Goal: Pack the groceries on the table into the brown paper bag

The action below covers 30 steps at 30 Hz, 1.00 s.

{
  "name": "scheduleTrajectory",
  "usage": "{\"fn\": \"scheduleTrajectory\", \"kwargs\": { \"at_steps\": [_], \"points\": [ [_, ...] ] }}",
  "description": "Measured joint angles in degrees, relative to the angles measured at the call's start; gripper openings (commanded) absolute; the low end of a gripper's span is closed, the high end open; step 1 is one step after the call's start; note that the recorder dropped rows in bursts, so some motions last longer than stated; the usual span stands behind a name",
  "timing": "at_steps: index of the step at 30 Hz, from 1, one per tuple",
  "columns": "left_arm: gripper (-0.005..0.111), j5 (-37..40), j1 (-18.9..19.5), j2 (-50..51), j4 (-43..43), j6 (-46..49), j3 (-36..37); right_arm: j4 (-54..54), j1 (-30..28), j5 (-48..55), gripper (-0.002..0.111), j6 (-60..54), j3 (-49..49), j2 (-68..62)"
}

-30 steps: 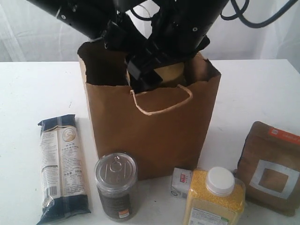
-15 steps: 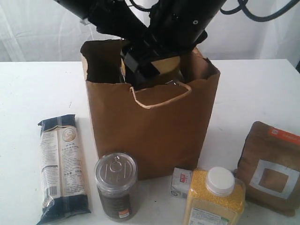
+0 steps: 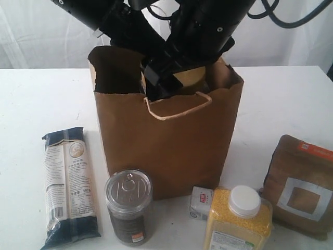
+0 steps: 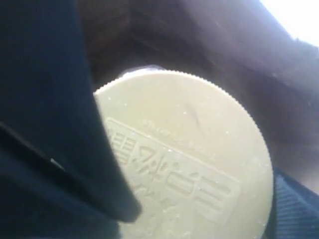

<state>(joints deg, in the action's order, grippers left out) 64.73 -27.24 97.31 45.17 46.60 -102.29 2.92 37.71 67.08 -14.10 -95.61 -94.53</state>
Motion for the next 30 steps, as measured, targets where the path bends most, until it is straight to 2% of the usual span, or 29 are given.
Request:
{"fn": "scheduleTrajectory", "kwargs": {
  "at_steps": [15,25,30],
  "points": [
    [0.000,0.07,-0.11,-3.00,-2.94,2.07,-0.12,2.48,0.00,-0.27,0.090,0.08,-0.43,0.62],
    [0.000,0.07,-0.11,-2.09,-0.41,2.62,5.78,0.46,0.00,3.19,0.090,-1.54,0.27,-0.46],
    [0.000,-0.03,-0.11,-2.09,-0.91,3.84,5.27,0.46,0.00,2.91,0.090,-3.89,0.27,-0.95]
  ]
}}
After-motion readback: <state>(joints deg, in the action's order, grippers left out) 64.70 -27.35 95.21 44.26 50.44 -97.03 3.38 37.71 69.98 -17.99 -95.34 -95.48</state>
